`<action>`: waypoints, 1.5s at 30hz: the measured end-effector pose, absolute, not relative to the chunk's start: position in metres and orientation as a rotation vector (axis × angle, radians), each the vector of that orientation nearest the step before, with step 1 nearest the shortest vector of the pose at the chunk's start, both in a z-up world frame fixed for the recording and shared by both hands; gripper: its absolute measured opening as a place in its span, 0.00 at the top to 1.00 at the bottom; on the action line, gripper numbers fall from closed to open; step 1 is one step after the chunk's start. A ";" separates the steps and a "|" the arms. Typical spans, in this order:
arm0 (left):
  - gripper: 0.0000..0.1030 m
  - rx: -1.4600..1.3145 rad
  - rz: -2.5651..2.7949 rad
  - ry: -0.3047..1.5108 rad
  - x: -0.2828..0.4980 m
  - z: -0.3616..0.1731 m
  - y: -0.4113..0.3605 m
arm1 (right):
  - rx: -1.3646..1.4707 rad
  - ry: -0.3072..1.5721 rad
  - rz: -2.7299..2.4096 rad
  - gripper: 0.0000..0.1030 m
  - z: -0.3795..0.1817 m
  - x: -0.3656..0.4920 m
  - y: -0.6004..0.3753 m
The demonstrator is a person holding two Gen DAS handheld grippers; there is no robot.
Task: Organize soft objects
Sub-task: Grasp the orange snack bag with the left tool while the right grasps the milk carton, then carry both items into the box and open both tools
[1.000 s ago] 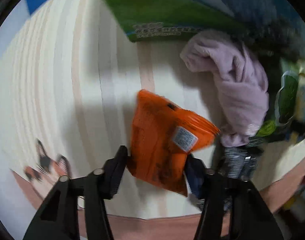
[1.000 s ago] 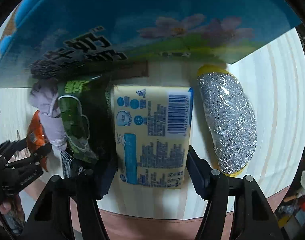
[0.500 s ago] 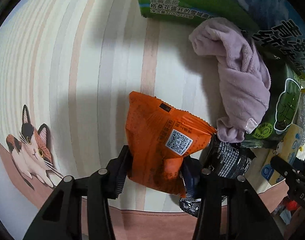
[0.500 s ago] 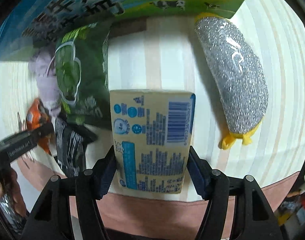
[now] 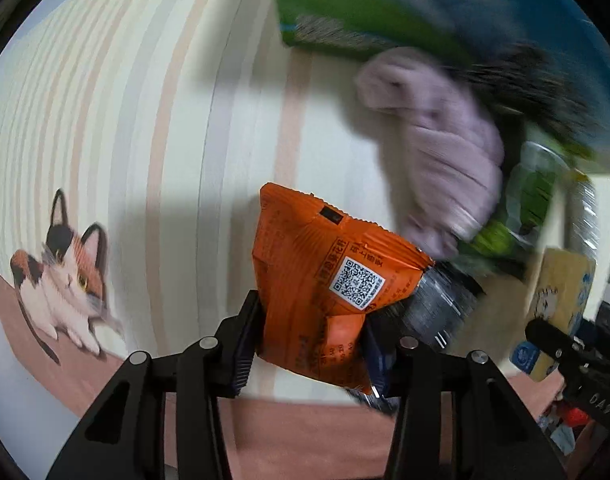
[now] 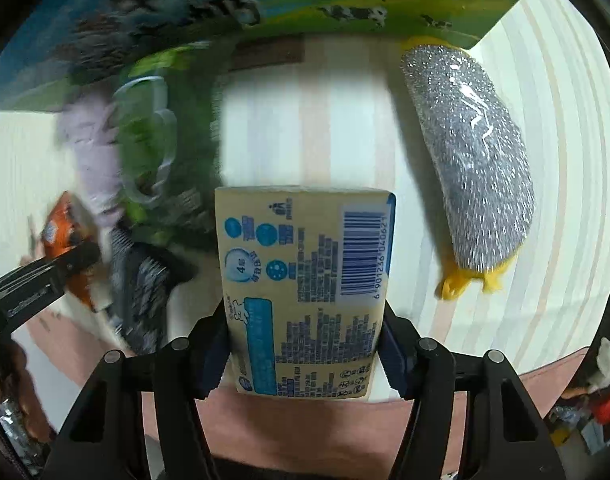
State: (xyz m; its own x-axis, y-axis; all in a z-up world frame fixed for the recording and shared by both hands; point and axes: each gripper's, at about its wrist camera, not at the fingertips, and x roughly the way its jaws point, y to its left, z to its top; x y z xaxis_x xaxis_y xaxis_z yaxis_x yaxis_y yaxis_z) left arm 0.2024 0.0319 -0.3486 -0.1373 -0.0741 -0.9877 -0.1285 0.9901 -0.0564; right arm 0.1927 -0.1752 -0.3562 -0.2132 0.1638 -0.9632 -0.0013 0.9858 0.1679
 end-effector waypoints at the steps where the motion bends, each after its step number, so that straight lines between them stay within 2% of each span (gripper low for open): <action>1: 0.58 -0.147 0.033 1.688 0.195 -0.335 0.027 | 0.127 1.766 0.171 0.36 -0.346 0.191 -0.174; 5: 0.58 -0.179 -0.053 1.599 0.179 -0.275 0.003 | 0.163 1.670 0.259 0.36 -0.282 0.188 -0.171; 9: 0.58 -0.193 -0.154 1.481 0.196 -0.209 -0.018 | 0.190 1.539 0.304 0.36 -0.215 0.203 -0.171; 12: 0.58 -0.192 -0.198 1.417 0.231 -0.172 -0.026 | 0.199 1.464 0.326 0.36 -0.174 0.228 -0.180; 16: 0.58 -0.168 -0.190 1.363 0.296 -0.146 -0.024 | 0.184 1.408 0.297 0.36 -0.145 0.274 -0.196; 21: 0.58 -0.184 -0.151 1.424 0.376 -0.170 -0.012 | 0.164 1.419 0.218 0.36 -0.164 0.329 -0.204; 30: 0.58 -0.116 -0.064 1.572 0.467 -0.259 -0.016 | 0.174 1.586 0.122 0.36 -0.255 0.387 -0.213; 45: 0.57 -0.099 -0.020 1.701 0.532 -0.332 -0.016 | 0.105 1.709 0.096 0.36 -0.324 0.399 -0.209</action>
